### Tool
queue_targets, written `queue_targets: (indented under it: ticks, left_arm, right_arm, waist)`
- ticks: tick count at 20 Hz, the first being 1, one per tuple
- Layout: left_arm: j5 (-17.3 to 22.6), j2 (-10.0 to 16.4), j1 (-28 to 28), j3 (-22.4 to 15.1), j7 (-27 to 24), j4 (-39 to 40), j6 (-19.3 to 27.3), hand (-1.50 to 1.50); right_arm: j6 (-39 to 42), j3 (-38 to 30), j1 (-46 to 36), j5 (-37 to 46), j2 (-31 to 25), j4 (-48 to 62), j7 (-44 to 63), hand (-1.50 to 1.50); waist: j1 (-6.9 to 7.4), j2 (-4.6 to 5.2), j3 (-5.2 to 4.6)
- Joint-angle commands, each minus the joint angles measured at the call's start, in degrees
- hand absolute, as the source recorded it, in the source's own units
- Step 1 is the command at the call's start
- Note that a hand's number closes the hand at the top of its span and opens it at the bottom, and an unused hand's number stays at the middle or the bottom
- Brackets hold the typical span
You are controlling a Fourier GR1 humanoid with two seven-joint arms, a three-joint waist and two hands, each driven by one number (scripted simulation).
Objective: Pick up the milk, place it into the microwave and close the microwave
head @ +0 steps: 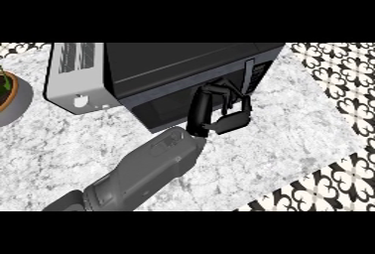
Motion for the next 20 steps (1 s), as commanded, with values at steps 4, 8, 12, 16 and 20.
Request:
queue_targets:
  ticks: [4, 8, 12, 16, 20]
  left_arm:
    - [3.0, 0.0, -1.1, 0.8, 4.5, 8.4, 2.3, 1.5]
    - [4.0, 0.0, -0.6, -0.2, 4.9, 9.7, 4.1, 1.5]
    - [6.5, 0.0, 1.1, 0.3, 5.1, 9.9, 5.2, 1.5]
    - [7.7, 0.0, 1.2, -0.2, 4.5, 10.3, 3.6, -1.5]
    - [9.1, 0.0, 1.5, -0.9, 3.7, 10.3, 3.6, -1.5]
  right_arm:
    - [1.5, -0.4, 0.5, -3.1, -2.0, -0.1, 0.5, -1.5]
    - [1.2, -0.9, 1.1, -3.7, -2.9, -0.8, 1.0, -1.5]
    - [1.4, -2.1, 1.8, -4.9, -3.2, -0.7, 0.5, -1.5]
    - [0.8, -2.3, 3.9, -5.7, -3.3, -2.1, 1.0, -1.5]
    - [1.1, -2.9, 5.0, -6.5, -4.2, -3.1, 1.4, -1.5]
  waist:
    - [0.91, 0.41, -0.21]
    - [1.85, -0.06, -0.33]
    - [3.66, -0.16, -0.35]
    - [4.32, -0.62, -0.46]
    - [4.65, -0.78, -0.45]
